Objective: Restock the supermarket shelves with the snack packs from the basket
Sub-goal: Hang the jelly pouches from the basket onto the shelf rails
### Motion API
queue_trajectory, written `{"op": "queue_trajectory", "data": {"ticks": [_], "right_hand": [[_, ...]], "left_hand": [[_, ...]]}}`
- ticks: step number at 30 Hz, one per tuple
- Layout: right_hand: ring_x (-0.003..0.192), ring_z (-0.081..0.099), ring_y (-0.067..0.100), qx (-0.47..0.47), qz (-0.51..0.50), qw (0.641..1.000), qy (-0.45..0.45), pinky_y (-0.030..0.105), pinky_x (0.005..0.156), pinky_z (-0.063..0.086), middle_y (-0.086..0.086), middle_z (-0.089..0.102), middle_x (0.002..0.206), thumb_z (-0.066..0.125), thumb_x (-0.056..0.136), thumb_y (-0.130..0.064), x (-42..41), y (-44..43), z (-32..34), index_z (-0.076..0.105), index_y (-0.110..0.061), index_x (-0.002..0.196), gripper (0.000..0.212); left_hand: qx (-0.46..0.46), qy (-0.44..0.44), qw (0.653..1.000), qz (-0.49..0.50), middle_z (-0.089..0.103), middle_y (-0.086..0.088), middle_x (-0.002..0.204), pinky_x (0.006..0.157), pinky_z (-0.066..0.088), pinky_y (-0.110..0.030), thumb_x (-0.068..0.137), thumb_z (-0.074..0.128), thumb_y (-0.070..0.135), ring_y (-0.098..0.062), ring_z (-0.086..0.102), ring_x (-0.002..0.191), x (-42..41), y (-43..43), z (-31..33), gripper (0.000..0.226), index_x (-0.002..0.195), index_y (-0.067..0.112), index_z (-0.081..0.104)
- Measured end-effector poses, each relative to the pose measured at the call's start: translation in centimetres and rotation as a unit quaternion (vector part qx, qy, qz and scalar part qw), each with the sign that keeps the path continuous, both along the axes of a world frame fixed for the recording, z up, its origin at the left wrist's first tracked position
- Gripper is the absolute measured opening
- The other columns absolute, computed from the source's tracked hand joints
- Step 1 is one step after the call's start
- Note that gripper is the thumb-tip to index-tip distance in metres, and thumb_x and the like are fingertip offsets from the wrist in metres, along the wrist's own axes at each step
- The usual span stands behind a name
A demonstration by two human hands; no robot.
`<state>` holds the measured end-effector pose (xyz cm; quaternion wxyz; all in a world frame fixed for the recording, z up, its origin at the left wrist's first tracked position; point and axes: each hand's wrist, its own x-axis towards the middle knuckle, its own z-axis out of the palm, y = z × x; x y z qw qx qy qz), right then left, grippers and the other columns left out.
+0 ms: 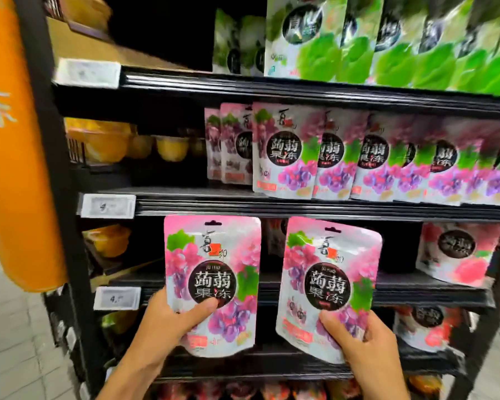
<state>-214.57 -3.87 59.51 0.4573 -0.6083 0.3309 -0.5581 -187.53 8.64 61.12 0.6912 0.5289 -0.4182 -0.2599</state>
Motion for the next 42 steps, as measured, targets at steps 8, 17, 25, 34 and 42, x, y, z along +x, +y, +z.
{"op": "queue_trajectory", "data": {"ticks": [8,17,25,34,42], "right_hand": [[0.083,0.074,0.013,-0.091,0.004,0.995,-0.042,0.020,0.065,0.056,-0.003,0.077,0.090,0.083,0.065,-0.041,4.8,-1.0,6.7,0.073,-0.029,0.095,0.034],[0.082,0.072,0.009,-0.160,-0.008,0.987,0.010,0.032,0.075,0.056,-0.007,0.076,0.086,0.084,0.072,-0.041,10.8,-3.6,15.1,0.071,-0.024,0.088,0.027],[0.081,0.072,0.008,-0.139,0.011,0.990,0.008,0.029,0.076,0.055,-0.005,0.076,0.083,0.083,0.076,-0.025,15.3,-4.4,19.2,0.073,-0.020,0.085,0.015],[0.097,0.068,0.015,-0.154,-0.045,0.985,0.064,0.045,0.094,0.052,-0.003,0.073,0.100,0.082,0.075,-0.038,18.3,-4.9,19.5,0.067,-0.015,0.107,0.042],[0.116,0.056,0.010,-0.145,-0.024,0.981,0.126,0.036,0.102,0.046,-0.008,0.059,0.128,0.082,0.073,-0.044,16.3,-4.7,18.4,0.049,-0.016,0.130,0.072]], "left_hand": [[-0.049,-0.026,0.998,-0.008,0.077,-0.007,0.094,0.059,0.057,-0.024,0.057,0.085,0.021,-0.023,0.075,0.083,3.0,-1.2,4.2,0.049,0.103,0.019,0.070],[-0.066,-0.019,0.997,-0.025,0.077,-0.007,0.096,0.063,0.060,-0.030,0.060,0.084,0.024,-0.026,0.075,0.086,5.0,-1.4,6.5,0.048,0.106,0.020,0.069],[-0.057,0.001,0.998,-0.041,0.077,-0.010,0.097,0.063,0.059,-0.031,0.060,0.091,0.017,-0.029,0.075,0.087,5.5,-1.3,6.2,0.050,0.105,0.018,0.069],[-0.065,0.008,0.997,-0.043,0.077,-0.008,0.097,0.060,0.059,-0.029,0.062,0.085,0.020,-0.027,0.075,0.086,6.6,-0.9,5.7,0.041,0.100,0.026,0.071],[-0.065,0.008,0.997,-0.042,0.077,-0.006,0.100,0.063,0.059,-0.030,0.061,0.086,0.028,-0.025,0.075,0.088,7.0,-0.9,5.5,0.040,0.098,0.034,0.071]]}}
